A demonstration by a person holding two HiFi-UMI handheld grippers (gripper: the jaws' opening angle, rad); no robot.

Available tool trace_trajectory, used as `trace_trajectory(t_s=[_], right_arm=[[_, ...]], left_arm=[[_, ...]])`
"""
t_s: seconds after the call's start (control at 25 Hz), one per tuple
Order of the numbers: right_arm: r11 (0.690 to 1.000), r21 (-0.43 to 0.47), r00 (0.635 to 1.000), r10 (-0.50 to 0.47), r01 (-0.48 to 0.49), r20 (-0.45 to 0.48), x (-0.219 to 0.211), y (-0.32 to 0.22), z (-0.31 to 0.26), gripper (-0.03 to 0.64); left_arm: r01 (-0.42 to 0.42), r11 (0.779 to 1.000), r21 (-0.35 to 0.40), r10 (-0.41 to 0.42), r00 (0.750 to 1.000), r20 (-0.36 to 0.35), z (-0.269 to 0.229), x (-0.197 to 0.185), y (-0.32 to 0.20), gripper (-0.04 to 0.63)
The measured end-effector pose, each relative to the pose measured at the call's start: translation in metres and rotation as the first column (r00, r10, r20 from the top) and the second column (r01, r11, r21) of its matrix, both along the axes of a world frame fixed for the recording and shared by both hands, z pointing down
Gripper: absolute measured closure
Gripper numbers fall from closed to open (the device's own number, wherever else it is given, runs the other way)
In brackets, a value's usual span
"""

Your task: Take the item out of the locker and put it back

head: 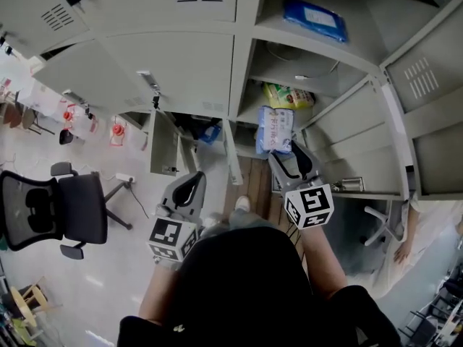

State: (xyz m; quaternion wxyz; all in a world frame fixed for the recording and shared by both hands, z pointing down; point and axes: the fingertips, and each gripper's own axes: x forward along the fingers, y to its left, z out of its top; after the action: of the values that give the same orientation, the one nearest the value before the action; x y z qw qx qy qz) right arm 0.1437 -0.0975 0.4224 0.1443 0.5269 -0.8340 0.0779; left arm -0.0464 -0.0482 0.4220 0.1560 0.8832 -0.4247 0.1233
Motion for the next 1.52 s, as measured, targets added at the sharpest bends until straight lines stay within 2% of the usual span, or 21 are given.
trace_trajectory(t_s=[0.6, 1.52], right_arm=[[0.997, -0.066, 1.000, 0.026, -0.026, 0.001, 0.005, -0.064, 0.059, 0.383], [0.972, -0.233, 0.998, -0.033, 0.018, -0.062, -0.004, -0.136, 0.162, 0.385]], left_arm=[[0.110, 0.993, -0.051, -0.107, 0.993, 0.049, 0.011, -0.032, 0.015, 0.583], [0.237, 0.965, -0.114, -0.230, 0.970, 0.076, 0.029, -0.052, 0.029, 0.583]])
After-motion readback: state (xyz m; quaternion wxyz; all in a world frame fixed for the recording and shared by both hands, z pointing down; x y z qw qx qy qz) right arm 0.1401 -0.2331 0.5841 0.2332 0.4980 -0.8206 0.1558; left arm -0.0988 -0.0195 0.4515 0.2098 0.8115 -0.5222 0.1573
